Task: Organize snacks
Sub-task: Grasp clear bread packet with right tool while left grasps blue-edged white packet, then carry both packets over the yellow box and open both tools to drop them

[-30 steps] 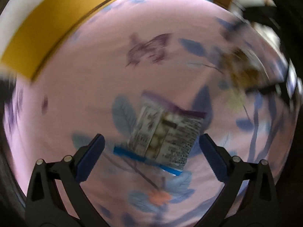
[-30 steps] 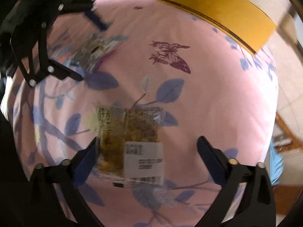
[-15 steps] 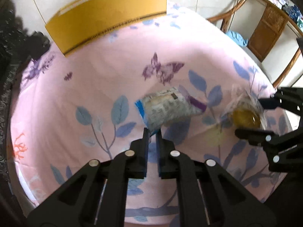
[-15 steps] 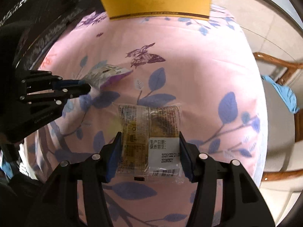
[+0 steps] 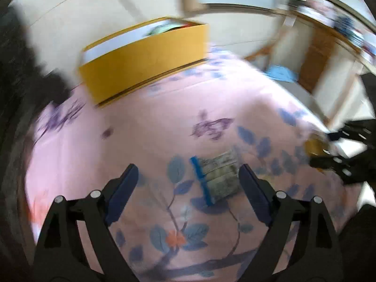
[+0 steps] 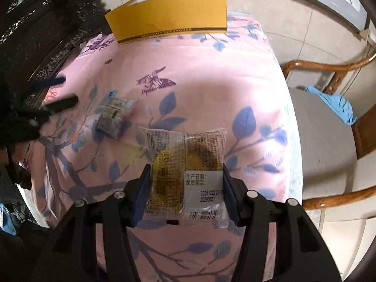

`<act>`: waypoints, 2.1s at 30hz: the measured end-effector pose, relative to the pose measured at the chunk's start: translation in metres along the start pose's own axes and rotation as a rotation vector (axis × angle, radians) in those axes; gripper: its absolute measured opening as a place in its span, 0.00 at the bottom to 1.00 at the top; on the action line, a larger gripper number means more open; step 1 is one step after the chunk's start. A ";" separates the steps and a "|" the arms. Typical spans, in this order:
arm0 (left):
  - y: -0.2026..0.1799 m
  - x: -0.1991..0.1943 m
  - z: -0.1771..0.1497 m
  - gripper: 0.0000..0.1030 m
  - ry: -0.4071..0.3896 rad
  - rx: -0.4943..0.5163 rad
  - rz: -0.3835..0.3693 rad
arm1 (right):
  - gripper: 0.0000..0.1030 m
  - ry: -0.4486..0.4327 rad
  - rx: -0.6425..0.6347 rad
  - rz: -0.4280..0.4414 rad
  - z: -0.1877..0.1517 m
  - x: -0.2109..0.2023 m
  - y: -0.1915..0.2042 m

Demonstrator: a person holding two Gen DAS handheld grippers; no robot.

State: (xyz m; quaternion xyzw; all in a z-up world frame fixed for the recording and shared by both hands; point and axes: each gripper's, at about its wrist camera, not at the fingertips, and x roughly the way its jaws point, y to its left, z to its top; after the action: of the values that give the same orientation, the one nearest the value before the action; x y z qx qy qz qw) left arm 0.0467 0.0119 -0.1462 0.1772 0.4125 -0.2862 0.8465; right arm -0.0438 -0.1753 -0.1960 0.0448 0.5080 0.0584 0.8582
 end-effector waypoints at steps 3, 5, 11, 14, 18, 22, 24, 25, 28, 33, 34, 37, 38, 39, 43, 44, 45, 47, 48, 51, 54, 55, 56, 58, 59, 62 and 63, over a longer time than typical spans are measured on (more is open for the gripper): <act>-0.002 0.016 0.009 0.87 0.022 0.158 -0.124 | 0.54 0.004 0.024 0.001 -0.005 0.006 -0.005; -0.008 0.030 0.010 0.87 0.062 0.245 -0.177 | 0.54 0.007 0.060 0.017 -0.006 0.009 -0.009; -0.048 0.063 -0.010 0.87 0.076 0.749 -0.244 | 0.54 0.015 0.093 0.025 -0.008 0.011 -0.015; -0.047 0.072 -0.013 0.88 0.080 0.825 -0.332 | 0.54 0.016 0.111 0.017 -0.007 0.009 -0.020; -0.034 0.086 0.003 0.66 0.170 0.625 -0.431 | 0.54 0.033 0.139 -0.015 -0.008 0.012 -0.024; -0.033 0.078 -0.004 0.62 0.178 0.491 -0.389 | 0.54 0.062 0.165 0.020 -0.005 0.013 -0.020; -0.034 0.073 -0.006 0.61 0.198 0.460 -0.359 | 0.54 0.055 0.156 0.036 0.000 0.009 -0.015; -0.034 0.070 -0.005 0.60 0.214 0.430 -0.333 | 0.54 0.048 0.156 0.041 0.004 0.006 -0.014; -0.023 0.057 0.005 0.59 0.231 0.312 -0.179 | 0.54 0.013 0.164 0.074 0.022 -0.004 -0.015; 0.024 0.022 0.030 0.59 0.135 -0.064 -0.039 | 0.54 -0.067 0.121 0.081 0.065 -0.018 -0.014; 0.032 0.014 0.035 0.59 0.115 -0.119 0.023 | 0.54 -0.083 0.117 0.086 0.076 -0.020 -0.015; 0.057 -0.009 0.062 0.59 0.040 -0.282 0.096 | 0.54 -0.156 0.138 0.132 0.110 -0.034 -0.017; 0.065 -0.017 0.073 0.59 -0.003 -0.337 0.089 | 0.54 -0.183 0.131 0.141 0.121 -0.040 -0.017; 0.074 -0.026 0.083 0.59 -0.043 -0.372 0.099 | 0.54 -0.219 0.111 0.138 0.135 -0.047 -0.015; 0.096 -0.040 0.144 0.59 -0.127 -0.338 0.332 | 0.54 -0.359 0.042 0.095 0.208 -0.064 -0.006; 0.105 -0.039 0.158 0.59 -0.156 -0.344 0.319 | 0.54 -0.384 0.026 0.085 0.226 -0.064 -0.006; 0.111 -0.034 0.169 0.60 -0.179 -0.353 0.299 | 0.54 -0.403 0.010 0.073 0.243 -0.063 -0.005; 0.129 -0.021 0.192 0.60 -0.212 -0.376 0.281 | 0.54 -0.430 -0.009 0.038 0.284 -0.053 -0.005; 0.135 -0.011 0.203 0.60 -0.184 -0.372 0.309 | 0.54 -0.430 -0.006 0.025 0.299 -0.048 -0.007; 0.154 0.011 0.228 0.60 -0.148 -0.342 0.395 | 0.54 -0.440 -0.004 0.021 0.343 -0.037 -0.010; 0.168 0.026 0.243 0.59 -0.145 -0.347 0.410 | 0.54 -0.421 0.000 0.004 0.375 -0.022 -0.009; 0.172 0.029 0.246 0.60 -0.146 -0.343 0.410 | 0.54 -0.409 0.016 0.008 0.384 -0.013 -0.013; 0.175 0.034 0.249 0.60 -0.143 -0.343 0.418 | 0.54 -0.401 0.028 0.007 0.388 -0.007 -0.013; 0.180 0.041 0.252 0.60 -0.143 -0.353 0.411 | 0.54 -0.389 0.035 0.008 0.389 0.002 -0.012; 0.184 0.045 0.253 0.60 -0.140 -0.368 0.412 | 0.54 -0.384 0.029 0.002 0.390 0.005 -0.012; 0.191 0.054 0.256 0.64 -0.144 -0.400 0.423 | 0.58 -0.364 -0.002 -0.035 0.392 0.021 -0.010; 0.193 0.054 0.257 0.85 -0.152 -0.416 0.433 | 0.64 -0.349 -0.008 -0.040 0.395 0.026 -0.007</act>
State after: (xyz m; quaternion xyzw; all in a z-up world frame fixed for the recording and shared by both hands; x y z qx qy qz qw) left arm 0.3485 0.0050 -0.0239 0.0621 0.3505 -0.0211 0.9343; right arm 0.3149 -0.1850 -0.0298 0.0409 0.3517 0.0348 0.9346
